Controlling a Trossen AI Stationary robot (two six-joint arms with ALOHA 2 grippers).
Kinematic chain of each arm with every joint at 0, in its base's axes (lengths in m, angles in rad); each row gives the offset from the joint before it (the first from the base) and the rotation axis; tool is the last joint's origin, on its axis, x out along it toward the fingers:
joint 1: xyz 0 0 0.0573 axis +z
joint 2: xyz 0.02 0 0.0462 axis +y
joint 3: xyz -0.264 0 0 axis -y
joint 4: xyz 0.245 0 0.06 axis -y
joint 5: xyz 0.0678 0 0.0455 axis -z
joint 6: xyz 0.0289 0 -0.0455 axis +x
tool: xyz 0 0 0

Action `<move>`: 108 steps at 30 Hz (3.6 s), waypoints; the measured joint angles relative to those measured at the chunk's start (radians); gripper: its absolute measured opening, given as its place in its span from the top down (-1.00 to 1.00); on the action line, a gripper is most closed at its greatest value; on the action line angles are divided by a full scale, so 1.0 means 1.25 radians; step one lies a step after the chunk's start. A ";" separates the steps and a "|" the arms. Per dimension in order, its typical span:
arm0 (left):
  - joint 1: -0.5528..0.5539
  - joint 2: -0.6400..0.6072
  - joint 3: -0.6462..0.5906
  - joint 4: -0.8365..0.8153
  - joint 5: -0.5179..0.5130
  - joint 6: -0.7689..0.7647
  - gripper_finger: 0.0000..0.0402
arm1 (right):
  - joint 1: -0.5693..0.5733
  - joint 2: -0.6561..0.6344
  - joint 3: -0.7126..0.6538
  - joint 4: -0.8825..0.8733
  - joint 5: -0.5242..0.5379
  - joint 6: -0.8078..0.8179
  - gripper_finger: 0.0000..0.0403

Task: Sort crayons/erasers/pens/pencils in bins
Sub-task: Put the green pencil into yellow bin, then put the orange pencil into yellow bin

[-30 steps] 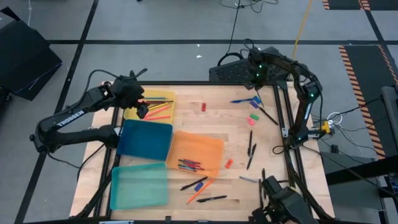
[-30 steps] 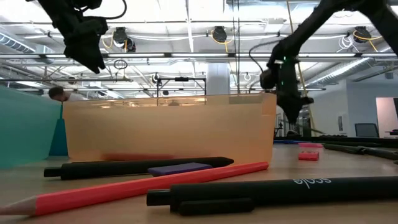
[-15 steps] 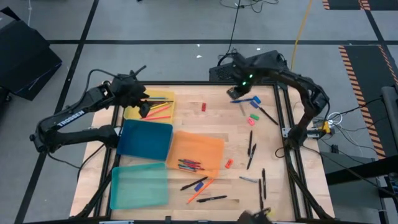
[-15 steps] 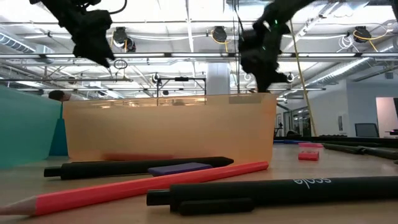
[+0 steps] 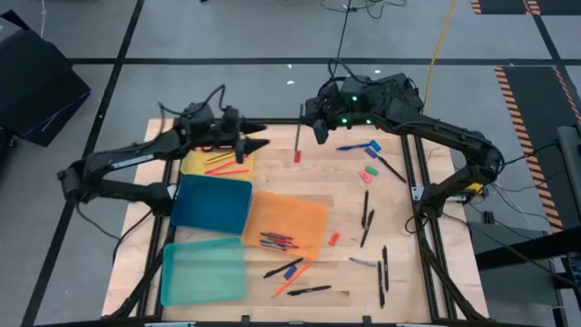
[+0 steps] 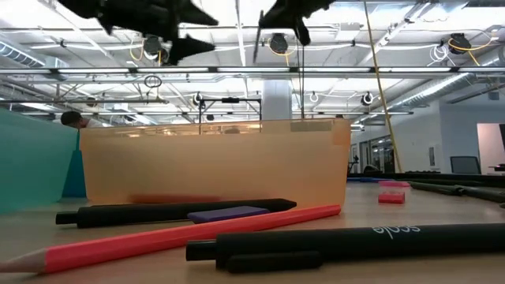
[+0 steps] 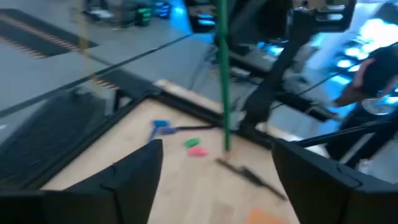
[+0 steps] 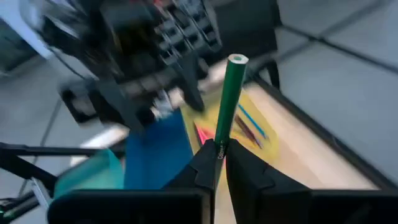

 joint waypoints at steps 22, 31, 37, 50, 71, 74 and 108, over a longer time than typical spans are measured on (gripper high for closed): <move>-0.089 0.196 0.127 0.068 0.030 -0.006 0.86 | 0.041 -0.003 0.000 0.066 -0.039 -0.046 0.91; -0.072 0.161 0.164 -0.125 0.022 0.061 0.91 | 0.063 -0.006 0.000 0.045 -0.032 -0.077 0.55; -0.031 0.118 0.335 -0.733 -0.232 0.317 0.91 | 0.068 -0.039 0.003 -0.143 -0.008 -0.100 0.20; 0.081 0.154 0.081 -0.979 -0.543 0.445 0.89 | 0.222 -0.033 0.000 -0.450 0.240 -0.117 0.08; 0.121 0.329 0.029 -0.894 -0.588 0.390 0.02 | 0.449 -0.037 -0.108 -0.596 0.231 -0.192 0.08; 0.121 0.292 0.051 -0.947 -0.591 0.376 -0.20 | 0.515 -0.036 -0.188 -0.588 0.184 -0.256 0.09; 0.084 -0.078 0.081 -0.988 -0.521 0.404 -0.20 | 0.700 0.362 -0.156 -0.107 0.221 -0.362 0.16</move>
